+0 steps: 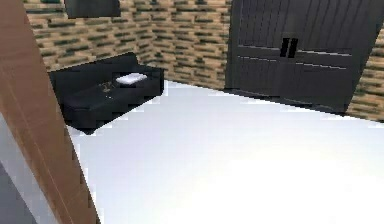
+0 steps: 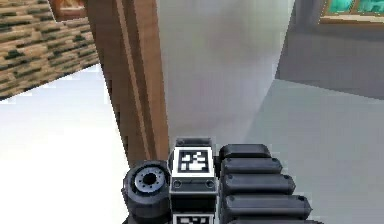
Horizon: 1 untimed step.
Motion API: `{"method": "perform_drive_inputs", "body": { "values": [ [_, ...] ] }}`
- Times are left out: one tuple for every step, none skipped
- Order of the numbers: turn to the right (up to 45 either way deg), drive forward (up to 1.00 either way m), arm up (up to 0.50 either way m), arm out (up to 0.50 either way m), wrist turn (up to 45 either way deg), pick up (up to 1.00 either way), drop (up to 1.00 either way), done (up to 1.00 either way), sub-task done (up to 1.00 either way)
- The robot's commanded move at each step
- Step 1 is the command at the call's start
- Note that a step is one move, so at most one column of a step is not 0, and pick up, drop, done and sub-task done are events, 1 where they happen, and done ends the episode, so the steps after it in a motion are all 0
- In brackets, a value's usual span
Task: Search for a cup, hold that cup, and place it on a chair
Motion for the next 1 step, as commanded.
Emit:
{"method": "perform_drive_inputs", "body": {
  "values": [
    [-3.0, 0.0, 0.0, 0.0, 0.0, 0.0, 0.0, 0.0, 0.0]
  ]
}}
